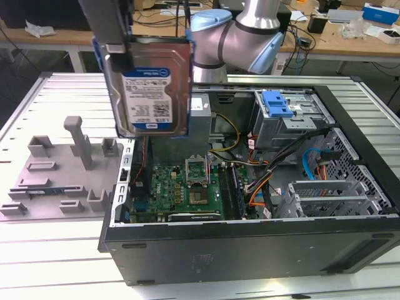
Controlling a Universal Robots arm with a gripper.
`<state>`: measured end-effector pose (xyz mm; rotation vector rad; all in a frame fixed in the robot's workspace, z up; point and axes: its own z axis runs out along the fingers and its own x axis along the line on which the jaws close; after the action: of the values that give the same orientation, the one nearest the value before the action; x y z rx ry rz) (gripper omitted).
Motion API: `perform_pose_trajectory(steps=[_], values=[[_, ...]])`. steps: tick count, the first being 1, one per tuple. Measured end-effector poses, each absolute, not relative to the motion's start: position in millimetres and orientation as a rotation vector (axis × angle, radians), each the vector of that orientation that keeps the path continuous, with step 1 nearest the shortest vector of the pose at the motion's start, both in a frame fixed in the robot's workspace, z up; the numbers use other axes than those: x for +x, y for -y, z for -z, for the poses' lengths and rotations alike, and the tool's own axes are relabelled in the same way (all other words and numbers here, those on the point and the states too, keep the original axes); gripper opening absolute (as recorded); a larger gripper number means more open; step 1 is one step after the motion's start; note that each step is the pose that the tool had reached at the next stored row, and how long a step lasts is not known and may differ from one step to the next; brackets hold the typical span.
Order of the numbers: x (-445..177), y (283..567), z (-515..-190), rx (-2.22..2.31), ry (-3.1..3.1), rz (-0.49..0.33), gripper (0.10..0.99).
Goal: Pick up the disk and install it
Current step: 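Pick up the disk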
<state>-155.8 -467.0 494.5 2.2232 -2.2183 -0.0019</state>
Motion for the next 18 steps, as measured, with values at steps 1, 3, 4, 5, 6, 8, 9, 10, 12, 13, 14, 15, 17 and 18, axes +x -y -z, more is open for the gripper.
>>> perform_pose_trajectory(steps=[1, 3, 4, 5, 6, 8, 9, 10, 12, 13, 14, 15, 17, 18], values=[[-152, 469, -494, 2.223, 2.219, 0.002, 0.365], [-145, 473, -495, 2.223, 2.218, 0.002, 0.365], [-141, 475, -495, 2.223, 2.219, 0.002, 0.365], [-136, 477, -495, 2.223, 2.219, 0.002, 0.365], [-132, 479, -495, 2.224, 2.218, 0.002, 0.365], [-120, 483, -495, 2.224, 2.219, 0.002, 0.365], [-112, 486, -495, 2.223, 2.219, 0.002, 0.365], [-104, 488, -495, 2.224, 2.218, 0.002, 0.365], [-90, 493, -495, 2.224, 2.218, 0.002, 0.365], [-81, 497, -495, 2.223, 2.219, 0.002, 0.365], [-76, 498, -495, 2.224, 2.218, 0.002, 0.365], [-72, 500, -495, 2.224, 2.218, 0.002, 0.365], [-56, 506, -495, 2.223, 2.219, 0.002, 0.365], [-52, 507, -495, 2.223, 2.219, 0.003, 0.365]])
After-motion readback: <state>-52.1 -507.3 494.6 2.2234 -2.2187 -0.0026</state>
